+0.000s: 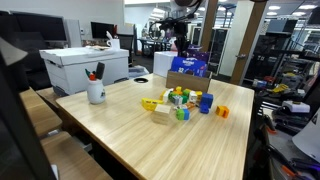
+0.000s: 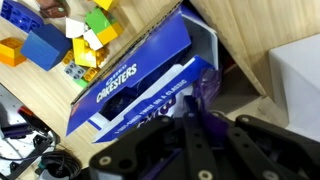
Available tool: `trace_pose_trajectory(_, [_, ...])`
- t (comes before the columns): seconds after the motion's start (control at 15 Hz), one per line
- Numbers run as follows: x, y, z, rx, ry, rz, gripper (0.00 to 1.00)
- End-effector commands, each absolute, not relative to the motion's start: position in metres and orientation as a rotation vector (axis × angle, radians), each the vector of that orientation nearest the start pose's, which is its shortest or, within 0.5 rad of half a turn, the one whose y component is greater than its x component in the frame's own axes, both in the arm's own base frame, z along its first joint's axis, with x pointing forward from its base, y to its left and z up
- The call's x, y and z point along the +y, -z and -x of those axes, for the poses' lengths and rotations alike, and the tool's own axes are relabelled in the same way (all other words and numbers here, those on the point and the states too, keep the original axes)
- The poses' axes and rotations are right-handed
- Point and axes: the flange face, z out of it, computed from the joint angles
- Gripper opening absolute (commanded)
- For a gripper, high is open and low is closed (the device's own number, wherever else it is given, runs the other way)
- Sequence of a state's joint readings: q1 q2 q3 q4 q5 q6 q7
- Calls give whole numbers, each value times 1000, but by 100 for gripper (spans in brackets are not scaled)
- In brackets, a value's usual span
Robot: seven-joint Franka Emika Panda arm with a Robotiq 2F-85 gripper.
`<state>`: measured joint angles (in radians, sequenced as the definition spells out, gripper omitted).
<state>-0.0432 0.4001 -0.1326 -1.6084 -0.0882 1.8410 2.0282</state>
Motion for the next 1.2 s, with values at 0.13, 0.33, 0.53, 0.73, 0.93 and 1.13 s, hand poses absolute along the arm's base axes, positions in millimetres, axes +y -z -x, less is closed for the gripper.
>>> trace_pose_trajectory(0.13, [-93, -399, -635, 2906, 18, 1579, 36])
trace_pose_trajectory(0.33, [-82, -412, -635, 2874, 58, 1598, 53])
trace_pose_trajectory(0.53, [-67, -427, -637, 2814, 114, 1648, 70])
trace_pose_trajectory(0.73, [-53, -438, -641, 2715, 177, 1760, 87])
trace_pose_trajectory(0.93, [-42, -442, -644, 2569, 213, 1959, 98])
trace_pose_trajectory(1.13, [-30, -439, -645, 2426, 206, 2150, 100])
